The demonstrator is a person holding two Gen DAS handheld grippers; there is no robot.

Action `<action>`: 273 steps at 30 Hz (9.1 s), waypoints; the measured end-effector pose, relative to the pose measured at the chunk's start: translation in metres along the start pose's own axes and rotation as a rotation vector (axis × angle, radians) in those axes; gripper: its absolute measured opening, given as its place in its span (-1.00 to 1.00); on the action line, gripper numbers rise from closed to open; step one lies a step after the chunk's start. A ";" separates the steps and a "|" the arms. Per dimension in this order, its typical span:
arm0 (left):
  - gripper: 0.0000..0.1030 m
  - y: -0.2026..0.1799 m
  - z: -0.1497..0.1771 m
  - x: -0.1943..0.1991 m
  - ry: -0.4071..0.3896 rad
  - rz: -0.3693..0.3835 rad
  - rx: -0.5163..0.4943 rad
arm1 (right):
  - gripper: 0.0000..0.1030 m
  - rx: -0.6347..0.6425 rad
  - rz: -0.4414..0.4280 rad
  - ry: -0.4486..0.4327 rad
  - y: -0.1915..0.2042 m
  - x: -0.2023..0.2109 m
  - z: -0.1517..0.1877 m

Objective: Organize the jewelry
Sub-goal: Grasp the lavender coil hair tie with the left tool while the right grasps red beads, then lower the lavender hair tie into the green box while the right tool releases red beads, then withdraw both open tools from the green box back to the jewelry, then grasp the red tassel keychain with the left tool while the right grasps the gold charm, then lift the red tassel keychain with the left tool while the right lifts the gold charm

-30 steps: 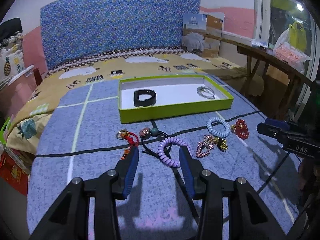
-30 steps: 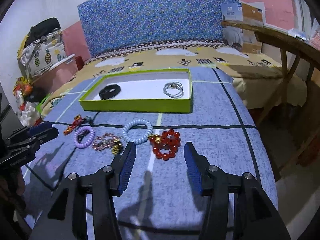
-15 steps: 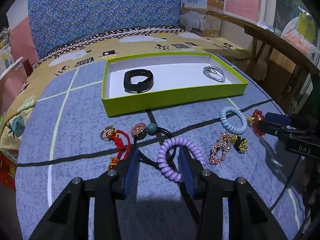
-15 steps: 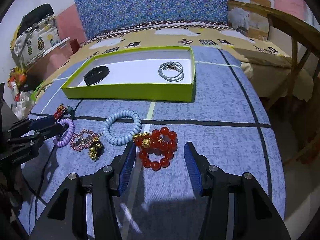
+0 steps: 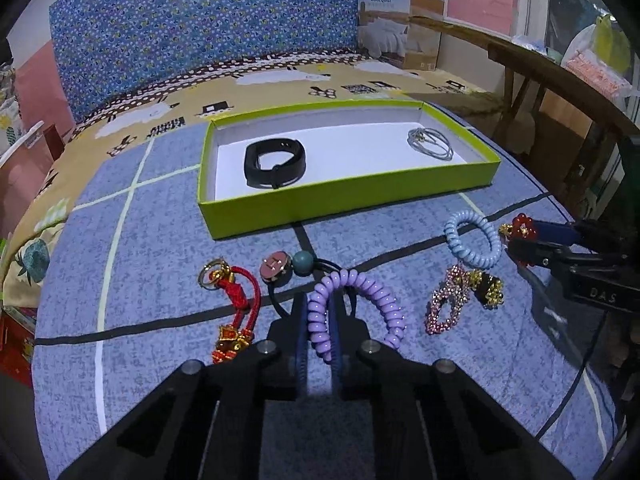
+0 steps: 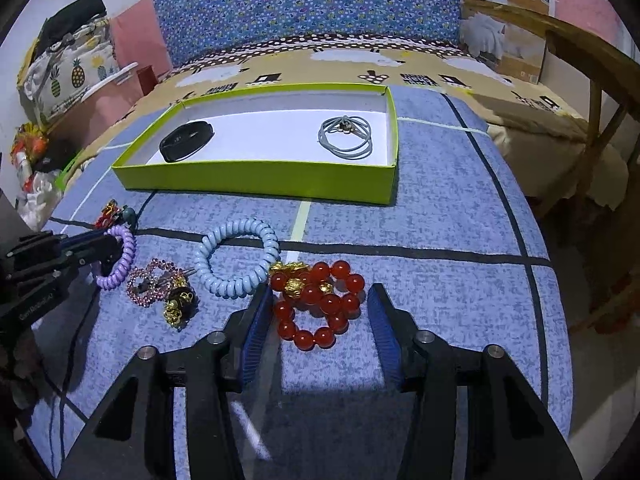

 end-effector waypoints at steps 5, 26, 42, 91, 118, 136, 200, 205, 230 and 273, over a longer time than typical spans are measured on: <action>-0.80 0.004 0.001 0.007 -0.024 0.013 0.023 | -0.49 -0.026 0.001 -0.010 -0.006 0.003 0.001; -0.80 0.016 0.008 0.056 -0.118 0.048 0.083 | -0.62 -0.052 -0.026 -0.098 -0.004 0.045 0.010; -0.80 0.009 -0.023 0.067 -0.179 0.031 0.046 | -0.62 -0.021 -0.044 -0.172 0.007 0.068 -0.015; -0.79 0.075 -0.142 -0.097 -0.046 -0.077 0.114 | -0.54 -0.048 -0.005 -0.035 -0.041 -0.094 -0.157; -0.40 0.051 -0.092 0.010 -0.179 -0.033 0.079 | -0.41 -0.028 -0.045 -0.183 -0.012 0.019 -0.096; -0.40 0.027 -0.003 0.085 -0.237 -0.045 0.094 | -0.41 -0.020 -0.074 -0.260 0.027 0.096 -0.001; -0.68 0.035 0.016 0.005 0.035 0.007 0.062 | -0.41 0.009 -0.122 0.011 0.072 0.003 0.011; -0.72 0.033 0.016 0.008 0.029 0.013 0.052 | -0.41 0.018 -0.110 0.013 0.073 0.001 0.009; -0.78 0.046 0.011 0.097 -0.217 0.254 0.193 | -0.71 0.007 -0.110 -0.025 0.066 0.024 0.022; -0.77 0.026 0.001 0.103 -0.205 0.222 0.116 | -0.69 -0.082 -0.188 -0.048 0.040 0.052 0.031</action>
Point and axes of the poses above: each gripper's, at about its wrist camera, not at the fingertips, and x roughly against the way its jaws point, y to its left, z to its underside, the point moved 5 cm from there along -x, roughly the way its jaws point, and after that the axes turned 2 degrees about y, right-handed, at the moved point
